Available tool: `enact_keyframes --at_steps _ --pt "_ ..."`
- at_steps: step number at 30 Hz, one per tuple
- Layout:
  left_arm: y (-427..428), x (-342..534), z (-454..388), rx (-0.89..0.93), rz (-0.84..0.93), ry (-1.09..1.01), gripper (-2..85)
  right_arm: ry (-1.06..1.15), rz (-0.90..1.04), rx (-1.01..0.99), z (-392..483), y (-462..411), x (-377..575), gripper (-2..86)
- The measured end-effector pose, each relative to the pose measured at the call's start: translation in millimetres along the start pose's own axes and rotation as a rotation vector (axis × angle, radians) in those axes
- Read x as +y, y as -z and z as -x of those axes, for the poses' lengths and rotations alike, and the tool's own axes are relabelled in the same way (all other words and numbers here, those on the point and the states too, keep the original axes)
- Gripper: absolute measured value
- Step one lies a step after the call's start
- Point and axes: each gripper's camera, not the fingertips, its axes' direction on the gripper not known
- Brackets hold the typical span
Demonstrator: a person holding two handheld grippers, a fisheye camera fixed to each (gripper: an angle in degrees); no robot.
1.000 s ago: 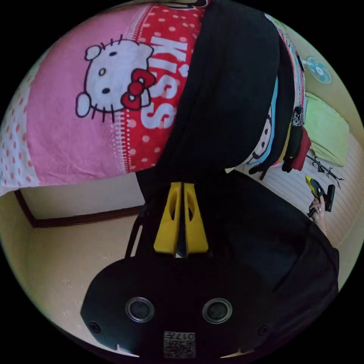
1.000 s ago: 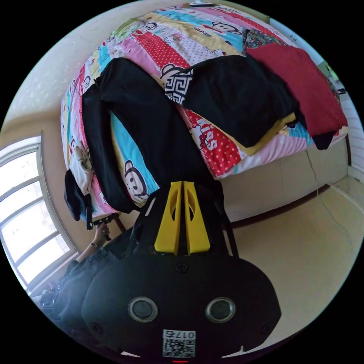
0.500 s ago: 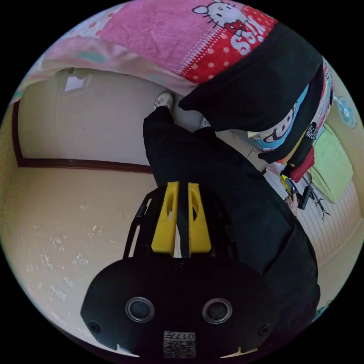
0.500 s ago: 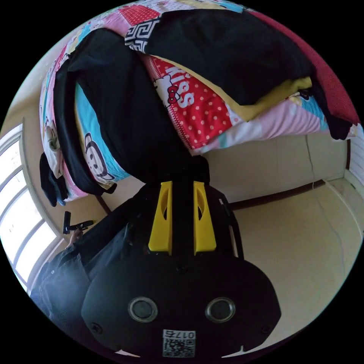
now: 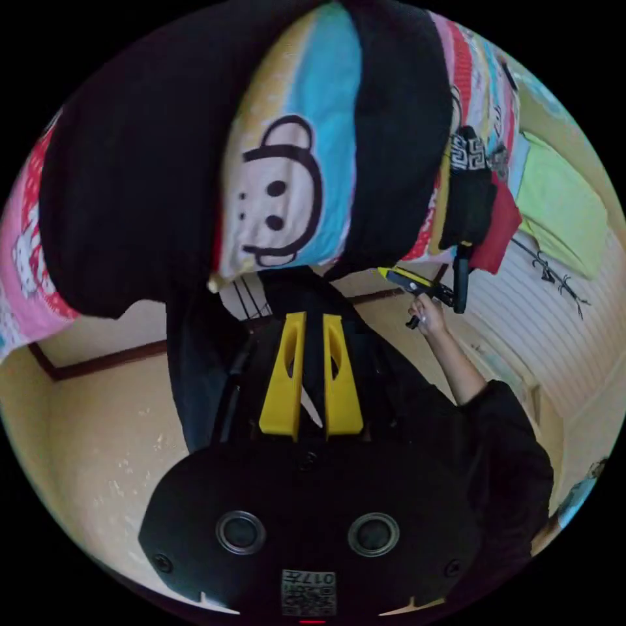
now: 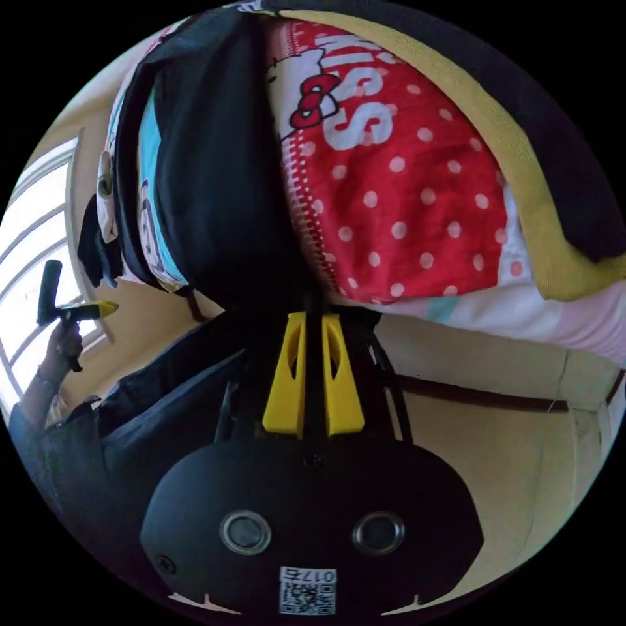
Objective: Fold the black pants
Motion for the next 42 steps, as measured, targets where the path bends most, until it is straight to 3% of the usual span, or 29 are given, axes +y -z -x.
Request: enact_keyframes --at_steps 6,11,14,16,18,24,31,38,42 --pt "-1 -39 -138 -0.136 -0.049 -0.247 15.8 0.351 -0.194 -0.389 14 68 76 3.3" --pt "-22 -44 -187 -0.224 -0.001 -0.279 16.2 0.534 -0.339 -0.479 37 119 98 2.8" --pt "-41 -42 -180 -0.351 0.047 -0.202 5.1 0.677 -0.256 -0.453 41 129 98 2.3" --pt "-44 -34 -174 -0.314 0.034 -0.214 3.9 0.775 -0.061 -0.434 31 125 90 2.1" --pt "-42 -17 -160 -0.236 -0.025 -0.203 2.8 0.810 0.018 -0.411 13 129 81 2.2" --pt "-38 36 -121 -0.113 -0.203 -0.151 1.4 0.588 -0.121 -0.492 -63 201 -40 7.3" --pt "-34 78 -74 0.138 -0.353 -0.046 1.0 0.331 -0.321 -0.373 -54 237 -256 15.0" --pt "-38 87 -35 0.407 -0.444 -0.073 0.8 0.010 -0.382 -0.371 -67 183 -380 14.2" --pt "-33 108 9 0.606 -0.519 -0.105 0.4 -0.035 -0.411 -0.411 -56 152 -405 6.7"
